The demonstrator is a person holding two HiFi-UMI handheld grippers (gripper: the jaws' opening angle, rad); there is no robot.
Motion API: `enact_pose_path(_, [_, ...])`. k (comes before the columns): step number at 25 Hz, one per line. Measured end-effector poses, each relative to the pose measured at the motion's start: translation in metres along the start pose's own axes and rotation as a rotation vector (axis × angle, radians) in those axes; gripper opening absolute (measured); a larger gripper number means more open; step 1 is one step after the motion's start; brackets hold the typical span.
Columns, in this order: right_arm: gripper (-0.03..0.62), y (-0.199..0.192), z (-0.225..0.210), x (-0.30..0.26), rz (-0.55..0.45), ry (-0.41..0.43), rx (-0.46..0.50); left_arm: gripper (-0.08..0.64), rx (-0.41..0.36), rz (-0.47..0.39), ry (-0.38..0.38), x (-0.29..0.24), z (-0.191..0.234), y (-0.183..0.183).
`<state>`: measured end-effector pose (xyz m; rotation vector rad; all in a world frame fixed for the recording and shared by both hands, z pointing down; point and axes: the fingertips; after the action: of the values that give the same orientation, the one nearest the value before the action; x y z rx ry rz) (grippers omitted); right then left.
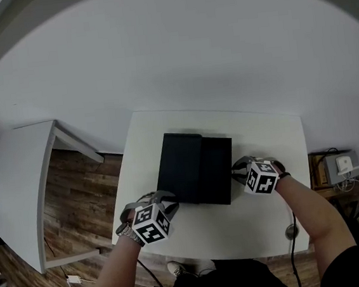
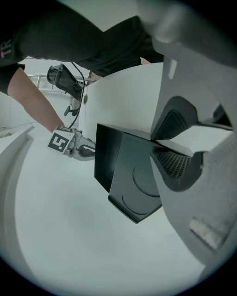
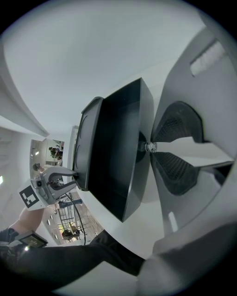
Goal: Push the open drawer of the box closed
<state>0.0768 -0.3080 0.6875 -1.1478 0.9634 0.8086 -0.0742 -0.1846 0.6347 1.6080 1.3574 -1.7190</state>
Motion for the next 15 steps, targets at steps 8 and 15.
enact_pose_path(8, [0.068,0.036,-0.001,-0.011,-0.03,-0.013,0.007,0.078,0.003,0.01,0.001,-0.001,0.0,0.001])
enact_pose_path(15, [0.067,0.054,-0.003,-0.02,-0.033,-0.001,0.022,0.078,0.004,0.013,-0.001,-0.001,0.001,0.0])
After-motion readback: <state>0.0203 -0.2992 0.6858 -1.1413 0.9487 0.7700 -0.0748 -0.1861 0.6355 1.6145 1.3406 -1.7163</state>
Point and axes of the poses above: the fingertips, and each gripper's own axes: x backward along the fingers, z to its left, y out of its top, and after that the axes turned 7 degrees about z, right-handed
